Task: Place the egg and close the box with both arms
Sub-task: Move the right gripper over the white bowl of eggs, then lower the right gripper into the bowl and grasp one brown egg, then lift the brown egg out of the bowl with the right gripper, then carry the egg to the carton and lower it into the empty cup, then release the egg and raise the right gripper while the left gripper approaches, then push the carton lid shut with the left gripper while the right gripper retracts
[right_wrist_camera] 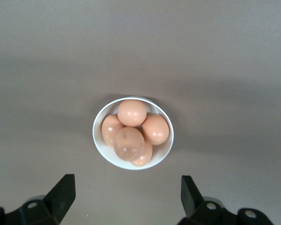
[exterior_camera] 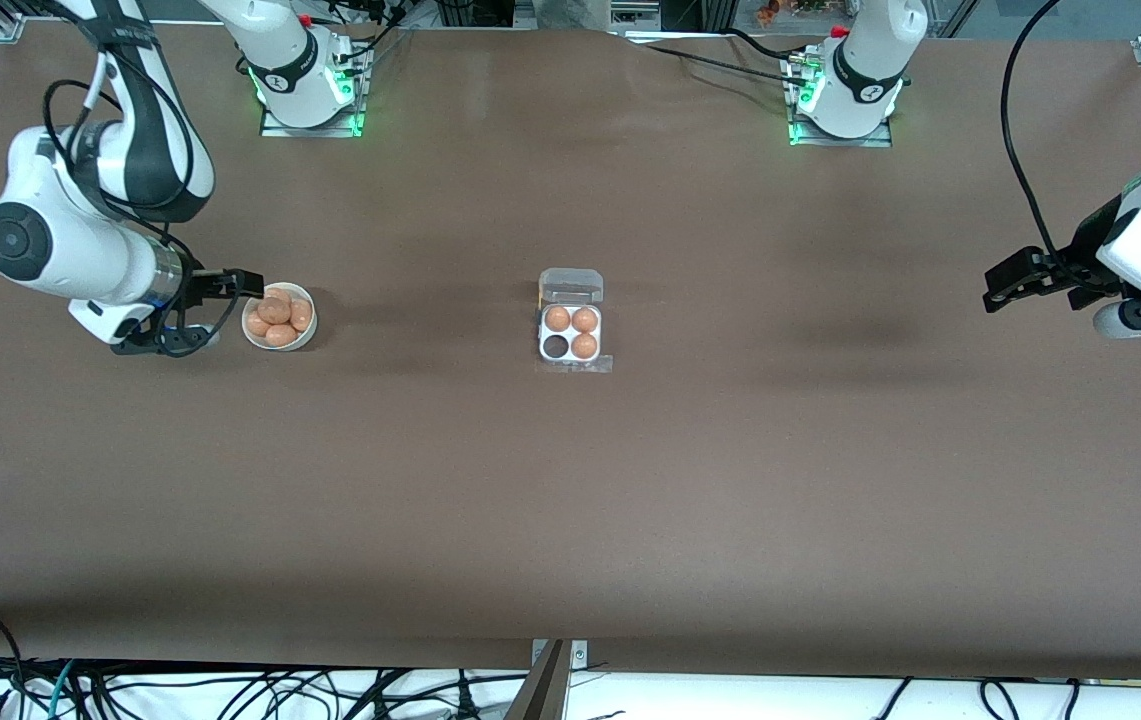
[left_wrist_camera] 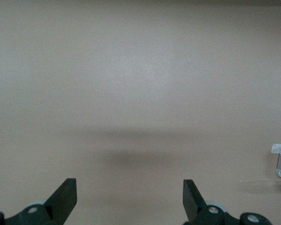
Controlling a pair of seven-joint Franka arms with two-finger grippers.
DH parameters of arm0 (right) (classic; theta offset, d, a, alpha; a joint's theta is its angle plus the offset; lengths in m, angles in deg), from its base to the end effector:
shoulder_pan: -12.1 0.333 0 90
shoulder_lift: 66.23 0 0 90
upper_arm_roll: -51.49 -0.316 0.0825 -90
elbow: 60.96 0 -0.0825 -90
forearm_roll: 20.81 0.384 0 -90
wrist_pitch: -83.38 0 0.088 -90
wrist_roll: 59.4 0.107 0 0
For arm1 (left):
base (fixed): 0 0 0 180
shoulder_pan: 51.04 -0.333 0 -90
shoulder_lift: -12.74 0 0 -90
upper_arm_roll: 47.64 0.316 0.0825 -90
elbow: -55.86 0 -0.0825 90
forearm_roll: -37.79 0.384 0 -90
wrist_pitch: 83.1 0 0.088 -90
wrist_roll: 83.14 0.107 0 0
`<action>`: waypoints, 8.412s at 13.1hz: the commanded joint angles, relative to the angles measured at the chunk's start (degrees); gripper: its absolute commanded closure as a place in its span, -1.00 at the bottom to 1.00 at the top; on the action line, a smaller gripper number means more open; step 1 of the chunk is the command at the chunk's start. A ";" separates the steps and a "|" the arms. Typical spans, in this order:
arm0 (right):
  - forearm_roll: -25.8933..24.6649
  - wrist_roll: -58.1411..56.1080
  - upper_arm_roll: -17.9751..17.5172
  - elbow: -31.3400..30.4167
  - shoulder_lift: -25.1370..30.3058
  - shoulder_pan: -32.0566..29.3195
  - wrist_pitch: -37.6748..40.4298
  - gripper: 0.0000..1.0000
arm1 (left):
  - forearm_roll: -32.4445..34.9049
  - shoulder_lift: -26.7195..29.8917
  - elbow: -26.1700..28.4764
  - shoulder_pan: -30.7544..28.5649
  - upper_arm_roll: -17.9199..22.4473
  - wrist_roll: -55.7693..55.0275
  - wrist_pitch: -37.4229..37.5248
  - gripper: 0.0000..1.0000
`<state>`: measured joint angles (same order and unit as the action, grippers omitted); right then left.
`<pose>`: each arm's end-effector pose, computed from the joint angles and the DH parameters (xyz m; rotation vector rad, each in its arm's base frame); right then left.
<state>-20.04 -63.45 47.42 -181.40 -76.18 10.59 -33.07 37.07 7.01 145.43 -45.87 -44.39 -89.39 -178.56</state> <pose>0.5409 0.0245 0.3192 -3.0875 -0.1674 0.3769 0.5914 -0.0226 0.5792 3.1323 0.1198 0.0039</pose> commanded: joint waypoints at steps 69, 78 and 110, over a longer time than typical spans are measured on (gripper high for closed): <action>2.58 45.62 1.61 44.94 -36.01 40.79 -1.84 1.00 | -0.24 -2.00 -2.38 1.15 -0.35 0.55 1.41 -1.00; 2.23 47.12 1.52 44.94 -37.86 41.76 -4.40 -1.00 | -0.24 -2.53 -2.47 3.17 -0.43 0.19 1.41 -1.00; 6.18 -4.39 23.31 29.03 0.90 15.12 30.76 -1.00 | -26.88 -36.19 -11.17 39.56 -0.43 -41.99 -4.82 1.00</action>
<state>-14.38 -67.98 82.66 -153.76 -76.17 37.50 -4.19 11.25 -27.84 136.42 -7.39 -45.76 -130.21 -183.01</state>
